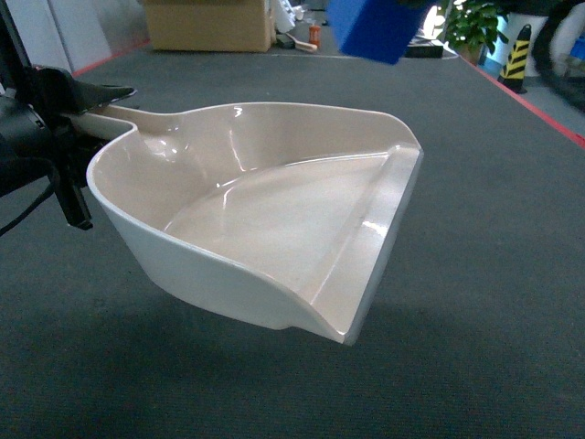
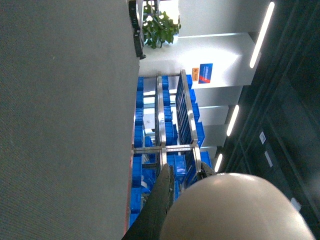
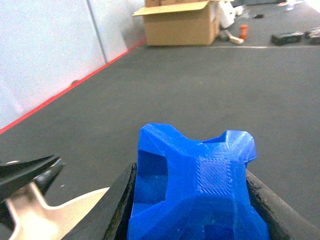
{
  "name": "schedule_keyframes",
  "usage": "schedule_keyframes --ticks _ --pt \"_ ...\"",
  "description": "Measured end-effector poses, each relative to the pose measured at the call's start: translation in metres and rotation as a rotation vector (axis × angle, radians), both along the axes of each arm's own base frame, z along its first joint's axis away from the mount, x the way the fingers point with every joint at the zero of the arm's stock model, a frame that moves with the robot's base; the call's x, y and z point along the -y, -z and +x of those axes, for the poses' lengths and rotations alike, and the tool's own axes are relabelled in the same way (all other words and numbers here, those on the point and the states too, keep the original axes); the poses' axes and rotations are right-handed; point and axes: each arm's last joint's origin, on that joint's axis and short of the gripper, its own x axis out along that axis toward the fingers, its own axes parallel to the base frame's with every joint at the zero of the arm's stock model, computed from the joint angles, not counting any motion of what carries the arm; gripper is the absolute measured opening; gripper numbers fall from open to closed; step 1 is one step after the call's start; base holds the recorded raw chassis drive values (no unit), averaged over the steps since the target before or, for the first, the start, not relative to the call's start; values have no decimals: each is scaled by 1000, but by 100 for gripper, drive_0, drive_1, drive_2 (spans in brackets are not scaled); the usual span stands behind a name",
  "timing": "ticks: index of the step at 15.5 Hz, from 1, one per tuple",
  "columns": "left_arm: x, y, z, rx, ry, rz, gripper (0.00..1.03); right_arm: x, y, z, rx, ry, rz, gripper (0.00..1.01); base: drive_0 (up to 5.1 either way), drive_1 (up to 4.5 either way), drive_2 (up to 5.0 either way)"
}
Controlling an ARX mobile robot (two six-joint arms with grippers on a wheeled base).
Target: Place part in tray to right shelf
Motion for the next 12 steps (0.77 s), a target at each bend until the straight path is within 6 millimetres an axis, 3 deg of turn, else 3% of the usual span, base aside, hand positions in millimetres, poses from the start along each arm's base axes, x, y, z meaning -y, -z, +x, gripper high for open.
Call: schedule_keyframes --ticks 4,6,8,9,12 --pt "0 0 0 -1 0 0 12 -38 30 12 -186 -131 10 50 0 0 0" --pt "0 0 0 0 -1 6 12 -36 29 12 -168 -122 34 71 0 0 0" --pt "0 0 0 1 -1 6 12 -19 13 0 -88 -83 61 91 0 0 0" --pt "0 0 0 1 -1 7 12 3 0 -12 -20 -31 78 100 0 0 0" --pt "0 0 0 1 -1 6 12 64 -4 -45 68 150 42 98 0 0 0"
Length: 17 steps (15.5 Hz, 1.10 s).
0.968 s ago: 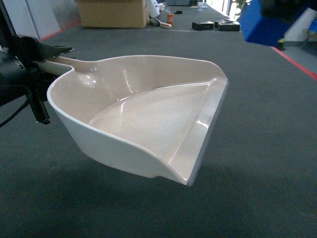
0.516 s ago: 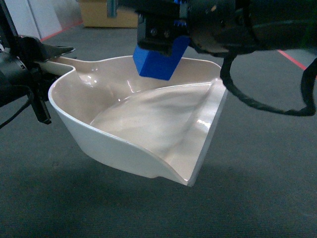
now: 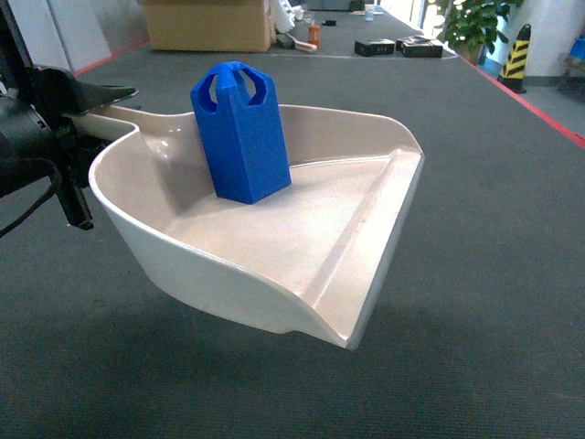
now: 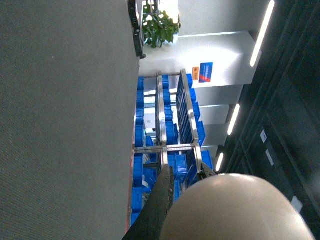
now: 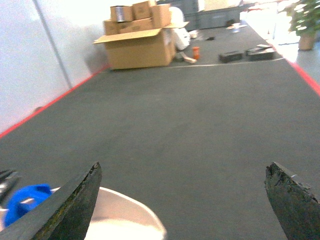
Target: Place part in tray to right shelf
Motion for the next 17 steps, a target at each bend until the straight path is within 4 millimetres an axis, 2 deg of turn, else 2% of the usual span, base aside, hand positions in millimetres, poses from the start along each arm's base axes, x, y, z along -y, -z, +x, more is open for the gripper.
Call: schedule_keyframes --ticks 2,3,5,8,10,12,15,17 --pt "0 0 0 0 0 0 12 46 22 -29 -13 210 -78 98 0 0 0" --pt "0 0 0 0 0 0 12 68 41 -46 -26 323 -109 98 0 0 0" --pt "-2 0 0 0 -8 0 12 76 61 -58 -74 378 -157 98 0 0 0" --pt "2 0 0 -1 9 0 12 77 63 -70 0 215 -153 71 0 0 0" --pt "-1 0 0 2 -3 0 12 85 77 -84 -24 215 -160 46 0 0 0" --pt "0 0 0 0 1 0 12 93 82 -92 -21 227 -159 29 0 0 0" --pt "-1 0 0 1 -1 0 12 92 86 -102 -12 217 -159 2 0 0 0" --pt "-1 0 0 0 -1 0 12 92 92 -111 -17 217 -161 2 0 0 0"
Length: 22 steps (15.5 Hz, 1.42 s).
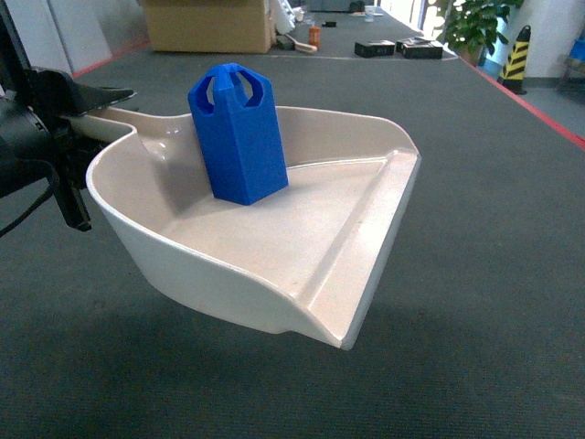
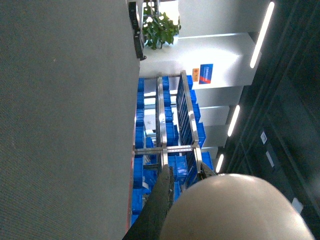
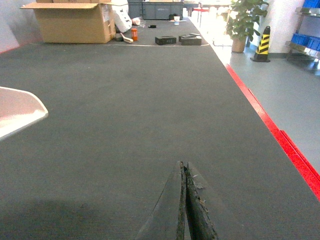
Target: Place part in tray to right shelf
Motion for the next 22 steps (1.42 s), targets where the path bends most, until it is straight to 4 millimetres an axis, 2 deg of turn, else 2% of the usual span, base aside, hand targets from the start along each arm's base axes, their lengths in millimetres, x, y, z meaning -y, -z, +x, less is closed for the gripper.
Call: schedule_keyframes --ticks 2,6,9,11,22 --pt "0 0 0 0 -1 0 12 0 3 -7 2 0 0 2 0 0 0" --pt "0 0 0 0 -1 0 12 0 3 -8 8 0 -2 39 0 0 0" --pt "-2 0 0 -1 -9 0 12 0 3 -8 8 -3 -2 80 0 0 0" --pt "-1 -1 0 6 -3 0 12 0 3 -8 7 -3 -1 100 0 0 0" --pt "0 -2 0 11 2 0 12 0 3 -8 10 -2 -2 98 0 0 0"
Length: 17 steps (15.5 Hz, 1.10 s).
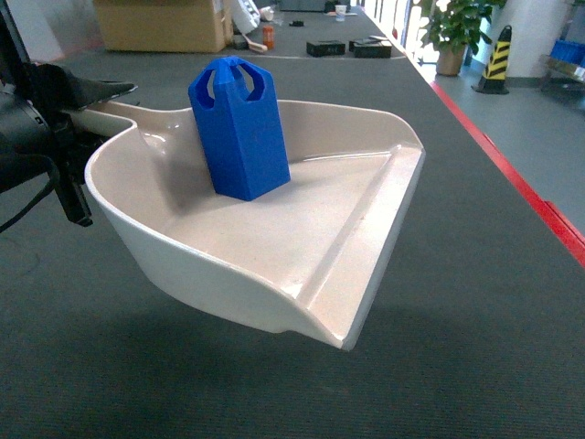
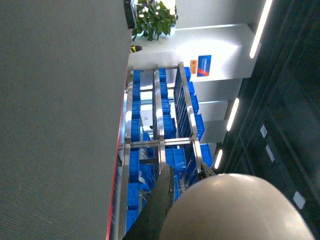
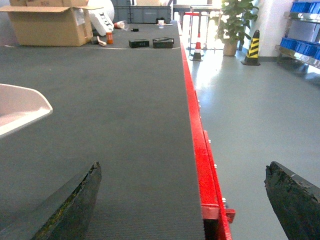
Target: Place part in tray to right shelf
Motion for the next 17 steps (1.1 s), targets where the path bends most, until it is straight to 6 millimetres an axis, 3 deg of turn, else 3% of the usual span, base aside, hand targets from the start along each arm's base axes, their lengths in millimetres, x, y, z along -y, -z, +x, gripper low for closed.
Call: schedule_keyframes --ticks 10,17 --pt "0 0 0 0 -3 0 12 0 0 0 -2 0 0 98 0 0 0" --pt "0 0 0 -4 -3 0 12 0 0 0 -2 0 0 98 485 -353 -123"
